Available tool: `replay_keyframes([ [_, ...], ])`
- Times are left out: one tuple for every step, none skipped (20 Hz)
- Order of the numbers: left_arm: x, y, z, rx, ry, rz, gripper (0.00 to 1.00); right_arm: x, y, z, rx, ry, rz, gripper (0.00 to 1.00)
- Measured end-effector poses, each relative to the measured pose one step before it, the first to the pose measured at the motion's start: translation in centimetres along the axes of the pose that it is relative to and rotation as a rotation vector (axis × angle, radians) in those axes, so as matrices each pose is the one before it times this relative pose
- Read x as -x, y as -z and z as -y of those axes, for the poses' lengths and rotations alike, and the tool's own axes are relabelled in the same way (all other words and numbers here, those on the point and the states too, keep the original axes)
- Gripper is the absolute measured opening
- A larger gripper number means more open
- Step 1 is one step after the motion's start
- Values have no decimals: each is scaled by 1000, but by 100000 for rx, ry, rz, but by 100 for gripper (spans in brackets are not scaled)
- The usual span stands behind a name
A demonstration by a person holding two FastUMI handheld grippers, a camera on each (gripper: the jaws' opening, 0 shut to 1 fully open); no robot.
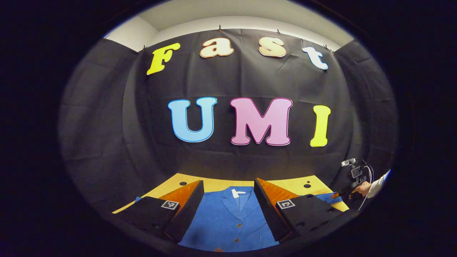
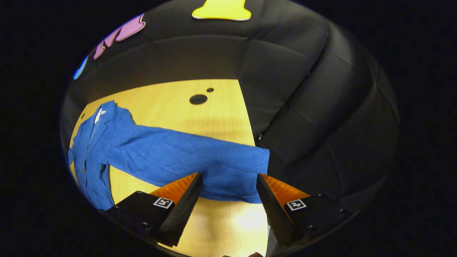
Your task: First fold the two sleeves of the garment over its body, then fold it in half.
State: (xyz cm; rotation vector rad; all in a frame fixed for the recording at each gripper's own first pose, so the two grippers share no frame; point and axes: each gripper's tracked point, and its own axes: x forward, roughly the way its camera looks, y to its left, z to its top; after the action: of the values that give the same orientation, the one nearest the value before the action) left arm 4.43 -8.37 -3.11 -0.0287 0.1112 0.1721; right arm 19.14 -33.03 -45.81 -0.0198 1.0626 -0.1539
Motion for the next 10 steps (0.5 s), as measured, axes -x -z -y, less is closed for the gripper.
replay_keyframes([
  [-202, 209, 458, -179, -836, -1364, 82, -550, 61, 525, -1513, 517, -201, 98],
  [-150, 74, 393, -333, -695, -530, 81, -589, -145, 415, -1726, 766, 581, 98],
  [-165, -115, 500, -469, -112, -284, 82, -522, 170, 389, -1442, 23, -519, 98],
  [-153, 149, 436, -688, 243, -602, 82, -413, 450, 44, -1107, -353, -2363, 98],
  [-143, 109, 433, -985, 543, -766, 82, -517, 603, 121, -455, -246, -2745, 95],
  [-74, 192, 439, -1172, 606, -556, 82, -170, 625, -88, -1141, -1794, -2994, 98],
  [-12, -34, 330, -1314, 558, -250, 82, -74, -266, -45, -3692, -713, 1328, 97],
  [27, -6, 162, -1100, 373, -20, 82, -152, -175, -141, -3079, -2, 211, 96],
  [53, -110, 119, -220, 197, 426, 83, 116, 20, -56, -188, 329, -1023, 91],
  [63, 87, 193, 566, 773, 99, 83, 323, -67, -645, 454, -450, 544, 88],
])
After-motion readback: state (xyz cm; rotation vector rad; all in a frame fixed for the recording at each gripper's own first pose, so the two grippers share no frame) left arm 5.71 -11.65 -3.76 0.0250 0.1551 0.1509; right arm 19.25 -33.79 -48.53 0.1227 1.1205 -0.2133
